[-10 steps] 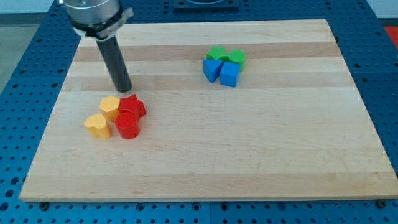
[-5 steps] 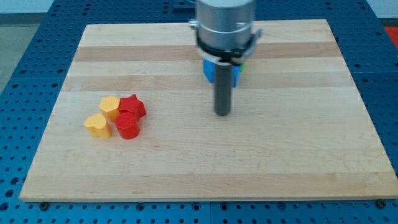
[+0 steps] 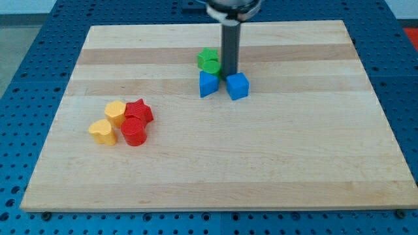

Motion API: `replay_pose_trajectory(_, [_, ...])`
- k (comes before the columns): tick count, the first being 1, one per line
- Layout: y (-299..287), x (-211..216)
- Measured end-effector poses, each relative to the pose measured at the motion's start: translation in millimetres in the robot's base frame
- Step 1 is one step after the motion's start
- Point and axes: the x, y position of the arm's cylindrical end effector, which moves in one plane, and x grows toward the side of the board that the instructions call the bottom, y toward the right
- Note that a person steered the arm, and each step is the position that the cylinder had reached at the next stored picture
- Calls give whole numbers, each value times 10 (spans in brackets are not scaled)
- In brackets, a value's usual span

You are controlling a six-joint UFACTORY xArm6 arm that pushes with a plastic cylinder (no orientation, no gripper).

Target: Push the blue cube below the red circle

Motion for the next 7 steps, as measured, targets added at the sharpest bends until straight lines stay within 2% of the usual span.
replay_pose_trajectory(1, [24,121])
replay_pose_trajectory(2, [151,6])
replay_pose_trajectory(4, [151,851])
replay_pose_trajectory(6, [329,6])
replay_pose_trajectory(7, [700,215])
